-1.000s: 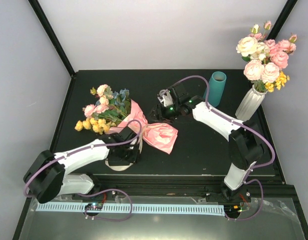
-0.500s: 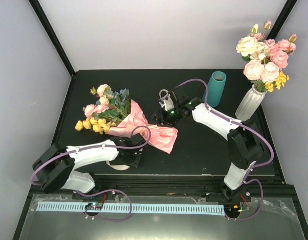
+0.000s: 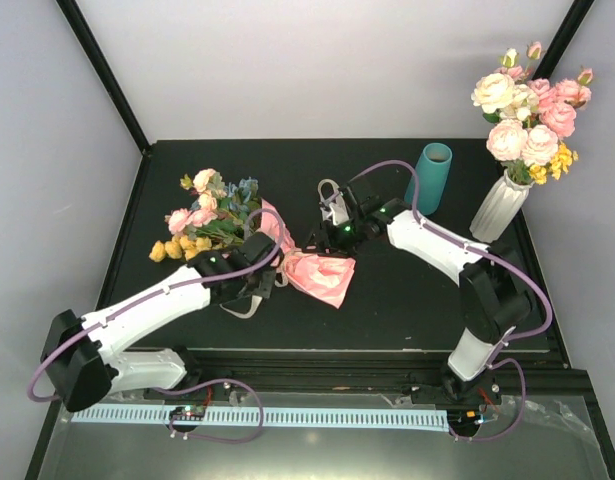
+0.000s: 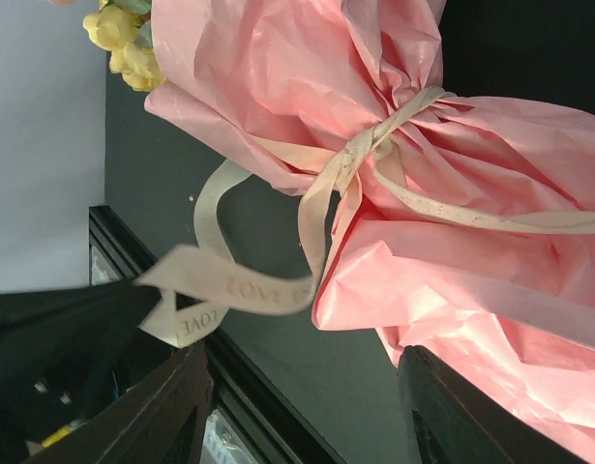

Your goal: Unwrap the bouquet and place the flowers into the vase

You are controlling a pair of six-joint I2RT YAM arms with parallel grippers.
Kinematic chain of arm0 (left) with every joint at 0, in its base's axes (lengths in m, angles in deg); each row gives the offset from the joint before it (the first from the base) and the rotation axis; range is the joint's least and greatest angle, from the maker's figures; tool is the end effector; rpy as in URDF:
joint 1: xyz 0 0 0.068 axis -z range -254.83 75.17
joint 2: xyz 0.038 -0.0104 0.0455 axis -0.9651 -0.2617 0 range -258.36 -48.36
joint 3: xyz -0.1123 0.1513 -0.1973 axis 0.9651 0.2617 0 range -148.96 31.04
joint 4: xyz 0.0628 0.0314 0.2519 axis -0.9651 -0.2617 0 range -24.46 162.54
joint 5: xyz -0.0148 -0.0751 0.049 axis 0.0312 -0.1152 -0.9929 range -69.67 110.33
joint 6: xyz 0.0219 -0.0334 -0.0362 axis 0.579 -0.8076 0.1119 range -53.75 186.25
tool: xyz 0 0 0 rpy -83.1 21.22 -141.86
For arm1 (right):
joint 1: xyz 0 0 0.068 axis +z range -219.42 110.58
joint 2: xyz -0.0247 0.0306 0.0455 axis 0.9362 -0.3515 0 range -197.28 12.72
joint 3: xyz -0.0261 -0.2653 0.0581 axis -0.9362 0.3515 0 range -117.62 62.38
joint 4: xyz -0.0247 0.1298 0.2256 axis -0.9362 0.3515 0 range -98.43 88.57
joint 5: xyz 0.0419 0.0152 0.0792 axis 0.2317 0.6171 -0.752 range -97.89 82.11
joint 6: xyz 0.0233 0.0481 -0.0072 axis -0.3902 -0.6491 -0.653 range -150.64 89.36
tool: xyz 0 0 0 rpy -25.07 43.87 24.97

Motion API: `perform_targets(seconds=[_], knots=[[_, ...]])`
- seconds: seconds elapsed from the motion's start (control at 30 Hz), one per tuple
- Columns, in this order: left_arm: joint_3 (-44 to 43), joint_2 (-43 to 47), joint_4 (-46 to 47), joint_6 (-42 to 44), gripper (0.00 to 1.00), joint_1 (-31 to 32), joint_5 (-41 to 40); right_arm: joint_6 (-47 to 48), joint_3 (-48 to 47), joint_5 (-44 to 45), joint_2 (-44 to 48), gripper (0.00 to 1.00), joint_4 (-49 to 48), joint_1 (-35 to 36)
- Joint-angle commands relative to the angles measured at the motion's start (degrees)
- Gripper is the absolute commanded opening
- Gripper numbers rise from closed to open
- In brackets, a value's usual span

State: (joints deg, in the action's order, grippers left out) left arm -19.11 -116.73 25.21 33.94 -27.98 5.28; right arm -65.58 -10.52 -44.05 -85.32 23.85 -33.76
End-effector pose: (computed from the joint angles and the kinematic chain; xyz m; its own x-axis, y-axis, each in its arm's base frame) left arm 0.1566 -0.1534 0.2406 -0.8635 0.1664 -0.4760 0.2006 0.9794 -0.0215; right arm 0.2799 0.2266 0.2386 -0.9786 -0.1331 -0.1568 -0.2054 0.6671 0.7161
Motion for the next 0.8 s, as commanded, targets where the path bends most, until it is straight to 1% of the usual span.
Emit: perform_targets(seconds=[0.0,0.23,0.37,0.53,0.63,0.7,0.77], knots=[[-4.15,-0.12,-3.78,6.19,0.02,-4.84,-3.04,-1.32,0.3,-0.35,1.8,0.55,-2.21,0.49],[-9.46,-2.34,-4.53,11.24,0.02,-16.37,-4.0,-2.11,-2.42,1.46,0.3,0.54,-2.52,3.93],[-11.44,-6.85,-3.15,12.81,0.02,-20.02,-2.53,-1.99,-4.74,3.05,-2.33,0.52,-2.08,5.92],[-12.34,-11.62,-1.48,12.77,0.02,-23.28,-1.07,-1.89,-8.06,5.09,-6.55,0.52,-1.97,6.57],[-12.53,-13.51,-1.23,12.1,0.06,-25.01,-0.73,-2.5,-10.18,6.42,-9.17,0.5,-1.52,6.66],[-12.9,-14.62,-1.33,11.61,0.12,-26.1,-0.47,-3.44,-10.7,7.25,-10.44,0.48,-1.39,6.67],[-13.05,-15.47,-0.91,11.65,0.16,-26.97,0.33,-3.86,-10.85,7.58,-11.47,0.47,-1.79,6.9]])
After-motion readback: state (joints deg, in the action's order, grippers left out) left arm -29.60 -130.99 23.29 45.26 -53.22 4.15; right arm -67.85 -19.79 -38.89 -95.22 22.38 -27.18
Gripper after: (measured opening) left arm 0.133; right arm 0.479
